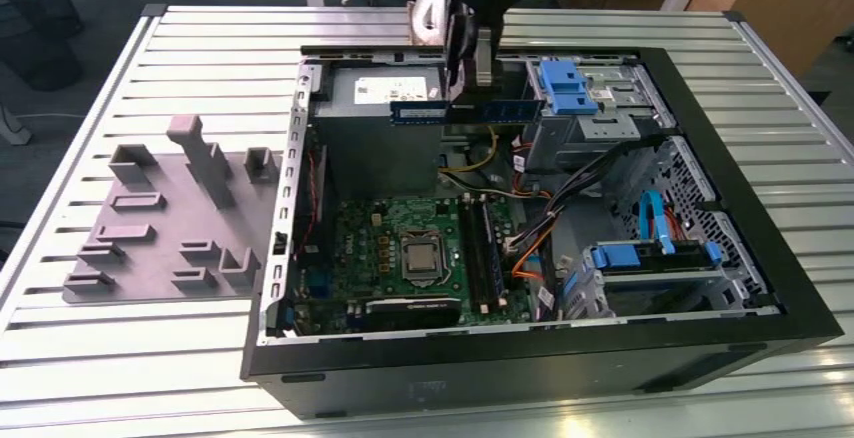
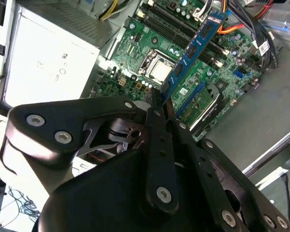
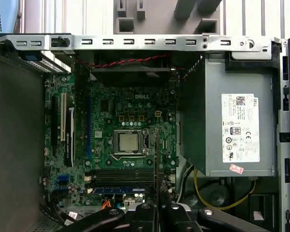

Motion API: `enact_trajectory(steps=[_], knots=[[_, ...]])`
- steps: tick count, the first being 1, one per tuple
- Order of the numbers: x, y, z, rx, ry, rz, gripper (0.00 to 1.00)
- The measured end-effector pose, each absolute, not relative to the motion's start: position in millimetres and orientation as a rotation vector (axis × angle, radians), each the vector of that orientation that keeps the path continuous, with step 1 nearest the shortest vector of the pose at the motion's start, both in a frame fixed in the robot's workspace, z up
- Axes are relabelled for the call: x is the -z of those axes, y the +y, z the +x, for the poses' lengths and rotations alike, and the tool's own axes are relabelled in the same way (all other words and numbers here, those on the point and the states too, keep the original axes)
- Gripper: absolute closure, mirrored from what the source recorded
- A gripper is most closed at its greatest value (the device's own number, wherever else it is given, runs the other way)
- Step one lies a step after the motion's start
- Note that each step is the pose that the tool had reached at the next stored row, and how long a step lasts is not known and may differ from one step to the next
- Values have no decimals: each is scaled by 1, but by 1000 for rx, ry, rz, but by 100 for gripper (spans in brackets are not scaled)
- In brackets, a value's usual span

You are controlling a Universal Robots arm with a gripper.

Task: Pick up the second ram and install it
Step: 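Pick up the second ram and move it above second insertion slot, then insert the second ram into the second slot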

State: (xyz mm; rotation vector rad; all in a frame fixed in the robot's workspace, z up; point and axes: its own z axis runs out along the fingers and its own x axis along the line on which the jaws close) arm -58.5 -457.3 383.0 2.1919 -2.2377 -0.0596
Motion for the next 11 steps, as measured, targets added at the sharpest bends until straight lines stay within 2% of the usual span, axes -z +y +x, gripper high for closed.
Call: enact_trajectory(steps=[11], knots=[[-383,-457,-58,60,-2239,2191,86]])
